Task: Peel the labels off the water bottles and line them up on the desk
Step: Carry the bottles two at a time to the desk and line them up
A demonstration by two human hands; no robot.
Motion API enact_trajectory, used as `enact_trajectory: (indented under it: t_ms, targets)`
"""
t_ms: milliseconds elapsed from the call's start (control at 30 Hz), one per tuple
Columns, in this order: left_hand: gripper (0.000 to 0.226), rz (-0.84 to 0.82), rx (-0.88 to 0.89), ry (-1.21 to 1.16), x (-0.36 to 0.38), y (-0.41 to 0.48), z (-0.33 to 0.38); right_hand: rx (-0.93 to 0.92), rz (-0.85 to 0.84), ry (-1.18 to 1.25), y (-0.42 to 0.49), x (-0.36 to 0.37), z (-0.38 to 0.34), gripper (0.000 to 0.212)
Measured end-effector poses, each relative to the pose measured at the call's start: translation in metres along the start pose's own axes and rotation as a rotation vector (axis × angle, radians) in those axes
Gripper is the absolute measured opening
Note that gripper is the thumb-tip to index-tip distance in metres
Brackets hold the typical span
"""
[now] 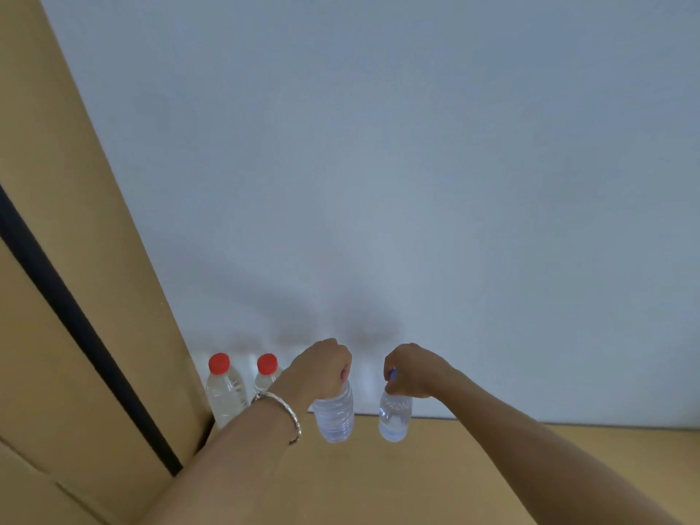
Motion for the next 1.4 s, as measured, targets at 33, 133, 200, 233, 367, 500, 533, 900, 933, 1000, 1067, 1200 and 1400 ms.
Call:
enact_trajectory:
  t_ms: [33, 133, 200, 233, 367, 500, 533, 900, 933, 1000, 1067, 1200, 1400]
  targets:
    - [0.021, -0.012, 0.008, 0.004, 0.004, 0.003, 0.0, 0.01, 0.007, 0.01, 0.0, 0.003, 0.0, 0.022]
    - [0.02, -0.025, 0.031, 0.014, 0.014, 0.009, -0.005, 0.033, 0.021, 0.029, 0.003, 0.012, -0.001, 0.024]
    - [0.022, -0.025, 0.052, 0.022, 0.021, 0.013, -0.008, 0.041, 0.024, 0.037, 0.006, 0.017, -0.001, 0.025]
    - [0.022, -0.019, 0.062, 0.025, 0.023, 0.015, -0.01, 0.044, 0.029, 0.042, 0.008, 0.02, -0.002, 0.025]
    - [0.022, 0.003, 0.073, 0.017, 0.029, 0.022, -0.014, 0.043, 0.031, 0.044, 0.015, 0.028, -0.004, 0.027]
    - [0.023, -0.001, 0.06, 0.033, 0.041, 0.027, -0.021, 0.038, 0.031, 0.048, 0.022, 0.038, -0.005, 0.029]
    - [0.023, -0.001, 0.059, 0.043, 0.044, 0.028, -0.023, 0.035, 0.032, 0.044, 0.024, 0.038, -0.006, 0.029]
    - [0.024, 0.0, -0.038, 0.076, 0.05, 0.034, -0.036, -0.003, 0.011, -0.014, 0.046, 0.048, -0.015, 0.031]
    - [0.025, 0.0, -0.042, 0.079, 0.051, 0.035, -0.036, -0.002, 0.002, -0.019, 0.048, 0.048, -0.014, 0.031]
    - [0.027, -0.001, -0.052, 0.087, 0.05, 0.036, -0.036, 0.001, -0.024, -0.029, 0.051, 0.049, -0.013, 0.029]
    - [0.027, -0.002, -0.054, 0.091, 0.05, 0.036, -0.036, 0.008, -0.045, -0.033, 0.053, 0.051, -0.011, 0.029]
    - [0.029, -0.002, -0.036, 0.086, 0.048, 0.034, -0.035, 0.009, -0.053, -0.05, 0.054, 0.053, -0.011, 0.031]
    - [0.033, 0.135, 0.059, 0.007, 0.011, 0.025, -0.023, 0.04, -0.058, -0.031, 0.047, 0.041, -0.009, 0.041]
Point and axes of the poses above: each hand's wrist, its own y-axis towards the middle knuckle, its own x-axis out of the palm, z = x × y, the point moved 9 cm from there along y, towards the middle knuckle, and after that the axes turned 6 degrees about -x, right-handed, at the moved point
